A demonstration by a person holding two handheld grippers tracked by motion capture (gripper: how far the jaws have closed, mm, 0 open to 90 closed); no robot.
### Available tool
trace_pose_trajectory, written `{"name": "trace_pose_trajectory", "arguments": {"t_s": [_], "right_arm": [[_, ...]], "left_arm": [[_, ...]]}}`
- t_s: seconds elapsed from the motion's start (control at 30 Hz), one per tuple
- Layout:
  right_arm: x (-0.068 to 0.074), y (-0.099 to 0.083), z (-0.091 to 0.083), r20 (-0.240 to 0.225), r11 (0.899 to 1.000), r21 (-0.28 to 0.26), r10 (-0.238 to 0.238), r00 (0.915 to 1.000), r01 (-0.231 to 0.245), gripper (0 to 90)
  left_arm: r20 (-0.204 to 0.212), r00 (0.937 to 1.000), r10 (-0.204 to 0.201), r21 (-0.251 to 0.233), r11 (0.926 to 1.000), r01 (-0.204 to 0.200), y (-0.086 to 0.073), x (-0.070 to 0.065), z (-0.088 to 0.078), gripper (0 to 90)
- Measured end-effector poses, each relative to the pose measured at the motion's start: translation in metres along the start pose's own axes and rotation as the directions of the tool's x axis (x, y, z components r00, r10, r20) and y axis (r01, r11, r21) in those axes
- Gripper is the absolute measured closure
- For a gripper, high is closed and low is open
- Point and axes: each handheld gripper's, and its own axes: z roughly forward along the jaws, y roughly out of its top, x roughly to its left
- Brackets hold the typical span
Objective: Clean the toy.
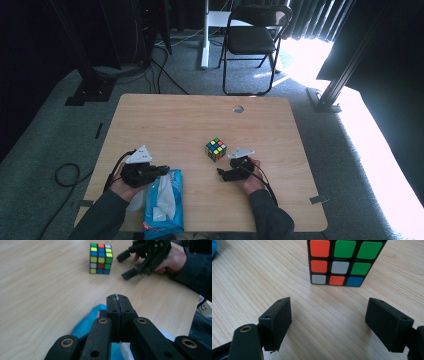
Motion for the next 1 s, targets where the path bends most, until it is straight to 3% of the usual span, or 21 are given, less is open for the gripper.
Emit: {"name": "trace_pose_trajectory", "arguments": {"t_s": [0.43,1.0], "right_arm": [[0.000,0.000,0.000,0.000,1.000,0.000,0.001,1.0000,-0.001,20.8],[0.000,0.000,0.000,0.000,1.000,0.000,0.000,1.0000,0.000,20.8]], "left_arm": [[-0.039,0.9991,0.016,-0.026,0.9995,-0.017,0.024,0.013,-0.006,89.3],[-0.091,0.9959,-0.003,-0.062,0.9981,-0.003,0.045,0.036,-0.015,89.4]]}}
